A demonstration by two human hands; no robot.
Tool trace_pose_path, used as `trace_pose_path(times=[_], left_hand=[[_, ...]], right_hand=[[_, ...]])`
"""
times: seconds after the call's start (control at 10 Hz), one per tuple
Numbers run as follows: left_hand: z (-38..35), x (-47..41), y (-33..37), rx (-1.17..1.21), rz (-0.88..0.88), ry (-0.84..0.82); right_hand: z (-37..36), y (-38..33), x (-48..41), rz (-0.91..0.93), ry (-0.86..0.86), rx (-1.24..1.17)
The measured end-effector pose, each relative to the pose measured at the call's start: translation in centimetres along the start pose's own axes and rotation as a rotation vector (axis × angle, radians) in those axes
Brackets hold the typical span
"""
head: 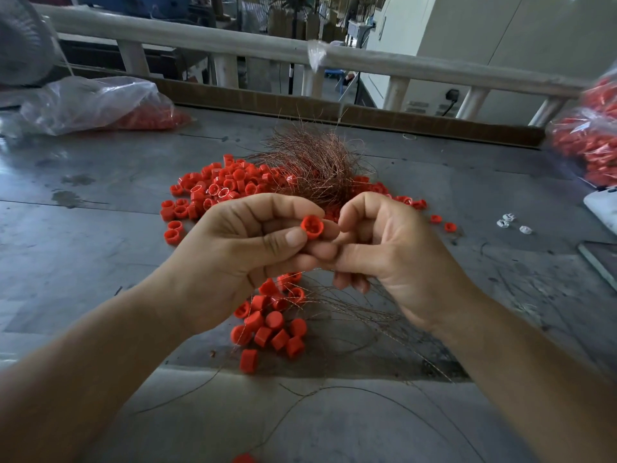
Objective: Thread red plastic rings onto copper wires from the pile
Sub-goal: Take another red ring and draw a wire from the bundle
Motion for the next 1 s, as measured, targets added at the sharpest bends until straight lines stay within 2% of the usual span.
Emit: trace_pose_path(times=[0.1, 0.2, 0.3, 0.4, 0.5, 0.7, 1.0], left_hand=[[0.2, -0.1, -0.1, 0.009, 0.005, 0.014], [0.4, -0.1, -0.1, -0.001, -0.005, 0.036], [0.6, -0.1, 0.0, -0.016, -0.017, 0.060], [0.7, -0.1, 0.2, -0.010, -0.018, 0.070], [0.6, 0.0, 0.3, -0.008, -0.021, 0.079], [0.5, 0.0, 0.2, -0.009, -0.017, 0.078], [0.6, 0.0, 0.1, -0.021, -0.016, 0.073]], right_hand=[[0.0, 0.0, -0.1, -0.005, -0.017, 0.017], [1.7, 0.1, -1.0, 0.023, 0.062, 0.171], [5.8, 0.3, -2.5, 0.128, 0.340, 0.638], [8.5, 1.3, -3.6, 0.122, 0.453, 0.920], [10.1, 3.2, -4.4, 0.045, 0.468, 1.011], [10.1, 4.7, -5.2, 0.016, 0.409, 1.155], [10.2, 5.1, -5.4, -0.024, 0.407, 1.186]])
Point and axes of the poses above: each hand's wrist, its own x-axis away from the middle knuckle, its own z-axis out of the back of the hand, y = z × x, the point moved 7 cm from there along -x, towards the middle knuckle, and after that the axes turned 6 degrees about y, right-handed, at the moved point
